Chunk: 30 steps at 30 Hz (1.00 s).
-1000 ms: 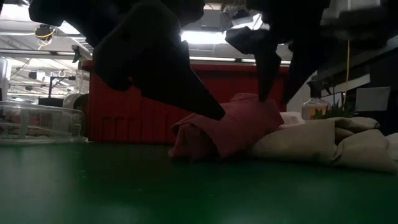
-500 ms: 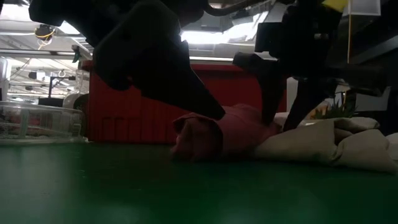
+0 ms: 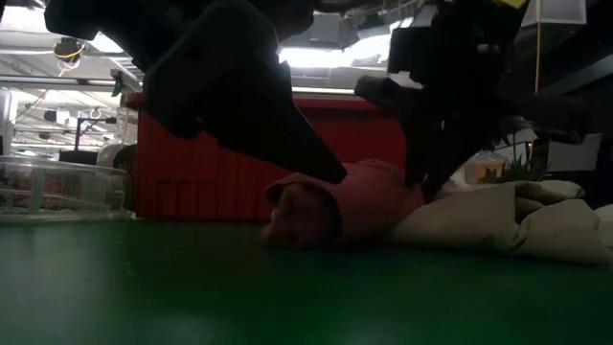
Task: Fold laundry
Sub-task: Stack the folded pink underwear on top of the folded white underwear
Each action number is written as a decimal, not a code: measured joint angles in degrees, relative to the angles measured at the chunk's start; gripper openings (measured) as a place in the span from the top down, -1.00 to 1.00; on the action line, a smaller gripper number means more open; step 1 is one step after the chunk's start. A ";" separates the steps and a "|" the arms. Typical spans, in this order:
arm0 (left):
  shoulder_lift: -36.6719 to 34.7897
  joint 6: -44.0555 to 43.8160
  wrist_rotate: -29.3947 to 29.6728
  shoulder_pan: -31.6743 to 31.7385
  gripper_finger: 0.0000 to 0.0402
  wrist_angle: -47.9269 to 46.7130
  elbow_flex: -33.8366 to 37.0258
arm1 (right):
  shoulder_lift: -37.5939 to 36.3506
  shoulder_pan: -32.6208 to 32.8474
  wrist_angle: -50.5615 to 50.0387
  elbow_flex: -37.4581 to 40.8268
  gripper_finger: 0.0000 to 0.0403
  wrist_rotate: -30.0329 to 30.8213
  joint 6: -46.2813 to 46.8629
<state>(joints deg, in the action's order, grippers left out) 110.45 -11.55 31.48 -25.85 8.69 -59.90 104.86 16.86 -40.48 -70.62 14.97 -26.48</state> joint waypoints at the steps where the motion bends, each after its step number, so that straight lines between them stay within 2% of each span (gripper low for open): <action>1: 0.00 0.00 0.00 0.00 -0.12 0.00 0.00 | 0.00 0.00 -0.03 -0.46 0.83 -0.15 0.00; 4: -0.02 0.00 0.00 0.00 -0.12 0.00 0.00 | 0.00 0.00 -0.05 -1.90 0.96 -1.45 -0.13; 11: -0.02 -0.02 0.14 0.00 -0.12 0.00 0.00 | 0.04 0.00 -0.46 -4.62 0.94 -1.89 -0.13; 24: -1.62 -0.03 2.46 0.00 -0.12 3.41 0.04 | -1.53 -1.24 -7.86 -10.04 0.98 7.33 -5.78; 30: -1.62 0.11 2.57 0.10 -0.12 4.24 0.04 | -4.75 -3.95 -12.41 -10.04 0.99 7.24 -4.30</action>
<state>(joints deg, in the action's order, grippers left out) 108.84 -11.44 34.06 -25.75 12.93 -59.86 100.11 12.91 -52.89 -80.66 22.21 -30.78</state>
